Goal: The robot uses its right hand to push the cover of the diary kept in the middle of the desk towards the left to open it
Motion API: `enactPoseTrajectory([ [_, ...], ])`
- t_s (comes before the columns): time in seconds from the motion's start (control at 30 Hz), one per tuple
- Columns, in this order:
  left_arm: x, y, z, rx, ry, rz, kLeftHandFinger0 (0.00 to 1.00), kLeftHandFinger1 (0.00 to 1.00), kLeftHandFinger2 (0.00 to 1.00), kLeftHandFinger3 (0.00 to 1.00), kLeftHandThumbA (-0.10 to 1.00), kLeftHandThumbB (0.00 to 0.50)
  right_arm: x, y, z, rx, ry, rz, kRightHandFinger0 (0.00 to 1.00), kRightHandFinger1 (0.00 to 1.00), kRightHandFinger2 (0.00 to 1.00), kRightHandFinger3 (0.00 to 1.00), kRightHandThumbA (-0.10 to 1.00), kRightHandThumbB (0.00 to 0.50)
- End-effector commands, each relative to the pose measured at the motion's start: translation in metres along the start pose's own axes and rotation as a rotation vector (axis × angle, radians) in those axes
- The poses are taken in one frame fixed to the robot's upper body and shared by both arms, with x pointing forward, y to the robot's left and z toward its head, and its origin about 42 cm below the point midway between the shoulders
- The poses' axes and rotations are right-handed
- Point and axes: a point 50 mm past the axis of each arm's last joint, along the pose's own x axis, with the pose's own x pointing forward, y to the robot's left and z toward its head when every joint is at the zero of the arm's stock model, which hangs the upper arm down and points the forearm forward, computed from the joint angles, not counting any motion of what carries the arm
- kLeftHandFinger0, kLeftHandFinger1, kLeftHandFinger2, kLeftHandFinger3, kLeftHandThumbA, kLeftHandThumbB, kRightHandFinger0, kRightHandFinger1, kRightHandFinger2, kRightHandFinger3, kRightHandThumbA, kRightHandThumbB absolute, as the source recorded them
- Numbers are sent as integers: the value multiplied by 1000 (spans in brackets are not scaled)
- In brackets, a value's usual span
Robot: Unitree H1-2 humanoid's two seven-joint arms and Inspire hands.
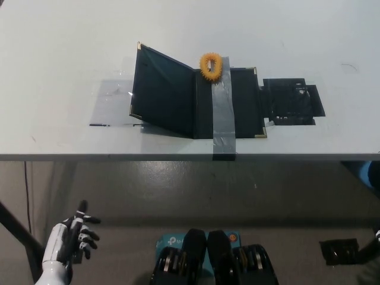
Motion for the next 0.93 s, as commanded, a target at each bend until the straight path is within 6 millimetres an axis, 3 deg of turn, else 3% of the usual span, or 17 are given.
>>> enactPoseTrajectory([
  [0.0, 0, 5, 15, 16, -6, -42, 241, 274, 304, 528, 530, 230, 3, -6, 10, 29, 32, 14, 550, 726, 821, 950, 610, 173],
  [0.03, 0, 5, 15, 16, 0, -44, 244, 274, 301, 530, 508, 243, 4, -6, 11, 30, 33, 13, 538, 719, 812, 948, 607, 166],
  [0.13, -1, 5, 16, 12, 13, -53, 274, 293, 291, 495, 370, 207, 3, -4, 14, 41, 29, 15, 573, 756, 862, 984, 589, 144],
  [0.27, -1, 6, 16, 13, 18, -56, 284, 292, 287, 488, 323, 192, 4, -3, 15, 56, 23, 16, 587, 766, 887, 996, 570, 143],
  [0.67, 0, 7, 16, 18, 45, -64, 345, 332, 344, 573, 312, 165, 4, -2, 17, 91, 25, 9, 559, 741, 868, 1000, 537, 158],
  [0.9, 0, 7, 16, 20, 47, -65, 348, 347, 349, 571, 332, 181, 2, -2, 16, 82, 18, 12, 592, 777, 923, 1000, 560, 159],
])
